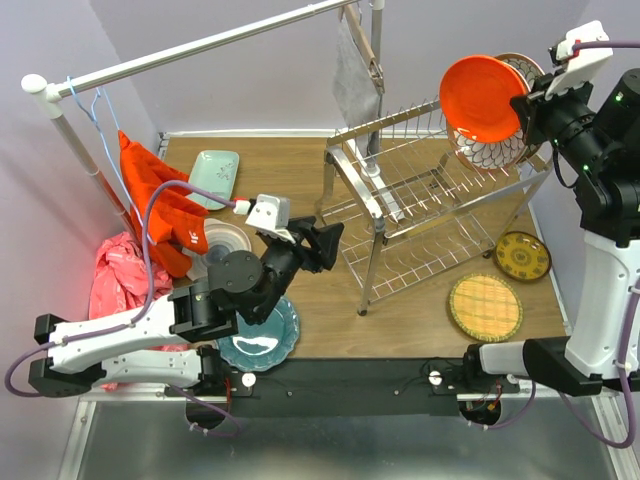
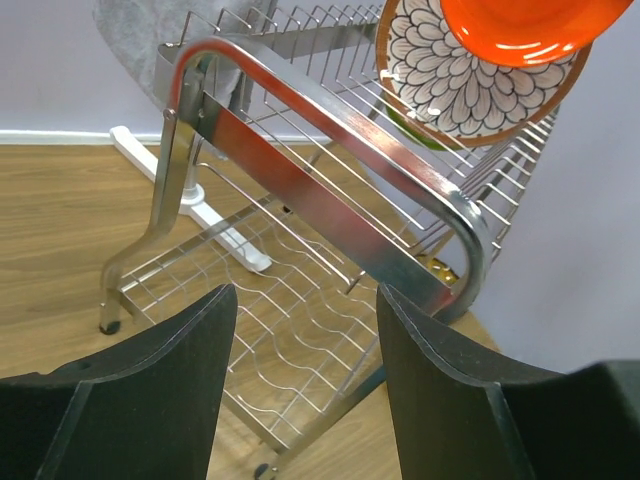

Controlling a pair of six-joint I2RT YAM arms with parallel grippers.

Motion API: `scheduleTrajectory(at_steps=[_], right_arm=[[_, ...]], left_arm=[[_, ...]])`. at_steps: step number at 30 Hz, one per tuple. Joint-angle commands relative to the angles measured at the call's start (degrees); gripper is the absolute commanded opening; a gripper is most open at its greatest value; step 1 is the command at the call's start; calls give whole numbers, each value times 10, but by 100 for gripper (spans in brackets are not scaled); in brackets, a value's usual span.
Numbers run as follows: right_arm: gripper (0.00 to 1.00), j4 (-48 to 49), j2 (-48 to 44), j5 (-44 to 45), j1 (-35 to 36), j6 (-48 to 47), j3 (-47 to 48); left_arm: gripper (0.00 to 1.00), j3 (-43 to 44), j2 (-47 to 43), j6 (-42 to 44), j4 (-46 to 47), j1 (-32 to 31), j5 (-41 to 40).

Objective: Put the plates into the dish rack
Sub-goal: Insert the plate into the dish rack

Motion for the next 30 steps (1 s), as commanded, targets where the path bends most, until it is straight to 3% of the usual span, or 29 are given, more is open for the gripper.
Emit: scheduleTrajectory(at_steps=[1, 16, 30], right_arm=[[1, 46, 2, 43, -1, -29, 7], [1, 97, -33, 8, -1, -65, -95], [1, 124, -46, 44, 6, -72, -168]], left_arm=[[67, 5, 15, 50, 13, 17, 27], [67, -6, 11, 10, 9, 41, -44], [67, -14, 26, -52, 7, 67, -57]])
